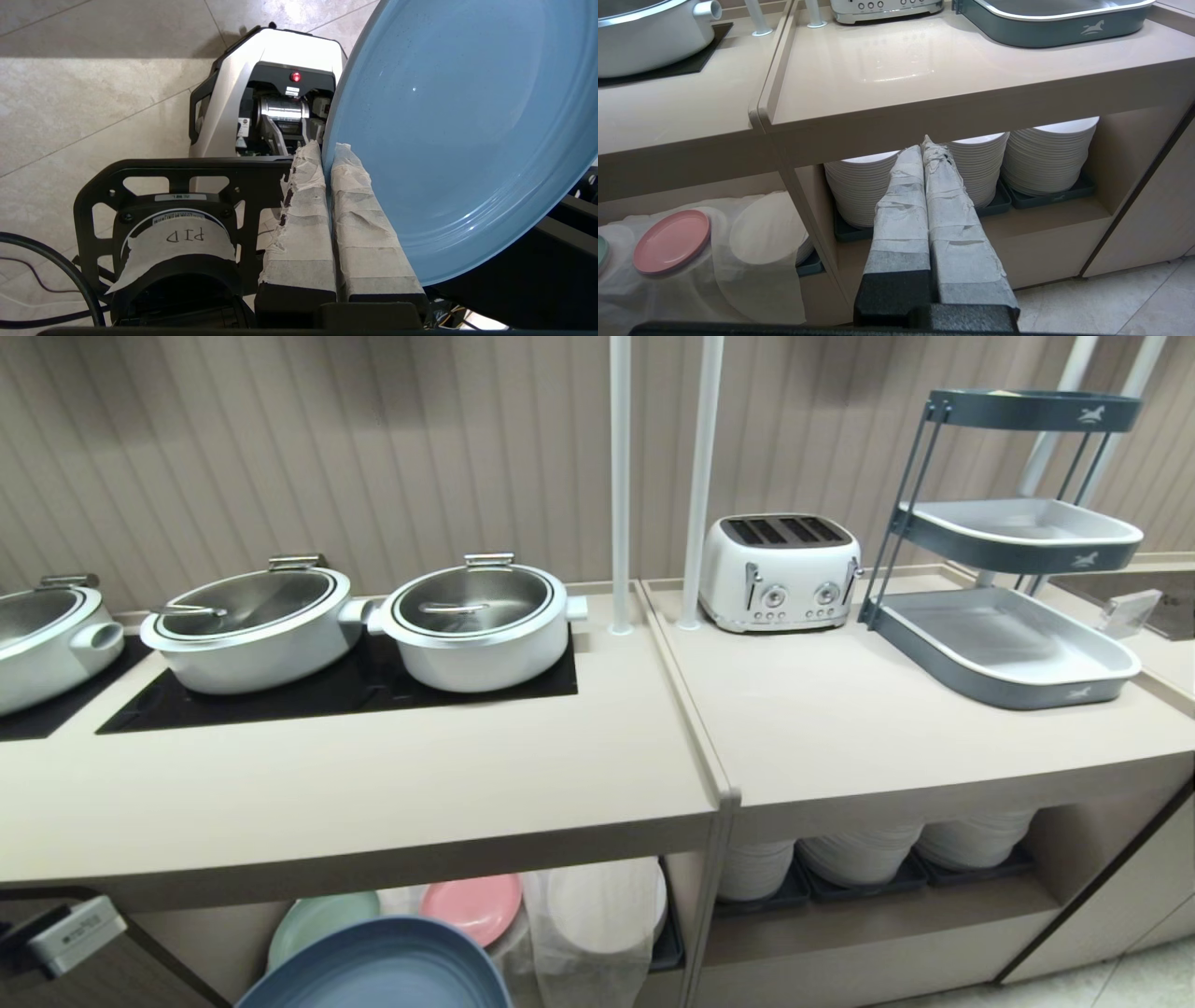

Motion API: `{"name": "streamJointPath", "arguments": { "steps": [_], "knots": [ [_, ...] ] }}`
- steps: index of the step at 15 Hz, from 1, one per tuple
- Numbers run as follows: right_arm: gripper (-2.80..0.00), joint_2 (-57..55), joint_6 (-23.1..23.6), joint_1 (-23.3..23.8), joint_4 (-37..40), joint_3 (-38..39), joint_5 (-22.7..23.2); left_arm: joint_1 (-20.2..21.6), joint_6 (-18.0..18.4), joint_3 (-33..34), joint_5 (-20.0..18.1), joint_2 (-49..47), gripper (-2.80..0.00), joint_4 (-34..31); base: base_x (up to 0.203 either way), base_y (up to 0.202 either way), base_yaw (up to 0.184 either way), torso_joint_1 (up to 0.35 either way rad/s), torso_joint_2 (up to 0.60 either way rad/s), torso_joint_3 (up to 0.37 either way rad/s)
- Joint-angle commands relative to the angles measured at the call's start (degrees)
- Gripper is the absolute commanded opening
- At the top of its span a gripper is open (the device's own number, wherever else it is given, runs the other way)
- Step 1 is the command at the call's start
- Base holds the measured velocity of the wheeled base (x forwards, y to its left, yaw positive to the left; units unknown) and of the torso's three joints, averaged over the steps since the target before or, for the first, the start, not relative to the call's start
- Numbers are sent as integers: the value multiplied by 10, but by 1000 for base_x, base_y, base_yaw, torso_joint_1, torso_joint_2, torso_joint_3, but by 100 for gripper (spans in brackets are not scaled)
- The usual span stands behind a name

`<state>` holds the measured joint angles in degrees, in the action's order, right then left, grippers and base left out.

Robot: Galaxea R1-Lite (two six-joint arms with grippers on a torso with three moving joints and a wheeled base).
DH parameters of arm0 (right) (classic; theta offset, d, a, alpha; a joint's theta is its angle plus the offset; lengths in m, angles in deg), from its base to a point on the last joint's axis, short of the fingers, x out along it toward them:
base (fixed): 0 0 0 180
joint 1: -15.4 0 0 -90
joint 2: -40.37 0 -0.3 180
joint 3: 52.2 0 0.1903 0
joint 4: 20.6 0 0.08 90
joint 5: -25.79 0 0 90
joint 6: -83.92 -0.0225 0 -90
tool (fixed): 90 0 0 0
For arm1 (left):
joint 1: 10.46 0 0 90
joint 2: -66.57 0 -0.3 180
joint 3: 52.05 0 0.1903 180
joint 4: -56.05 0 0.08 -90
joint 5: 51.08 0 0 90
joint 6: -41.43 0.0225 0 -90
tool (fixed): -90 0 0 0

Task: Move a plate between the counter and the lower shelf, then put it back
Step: Put the plate in the cupboard

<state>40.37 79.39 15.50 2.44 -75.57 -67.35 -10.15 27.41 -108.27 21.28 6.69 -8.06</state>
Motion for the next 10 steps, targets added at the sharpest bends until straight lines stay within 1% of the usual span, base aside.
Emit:
{"name": "streamJointPath", "arguments": {
  "steps": [1,10],
  "knots": [
    [-280,0,0,0,0,0,0,0,-1,2,-1,1,-280,-2,0,0,0,0,0,0],
    [-280,0,0,-1,0,0,0,0,0,2,-2,1,-280,-2,0,0,0,0,0,0]
  ]
}}
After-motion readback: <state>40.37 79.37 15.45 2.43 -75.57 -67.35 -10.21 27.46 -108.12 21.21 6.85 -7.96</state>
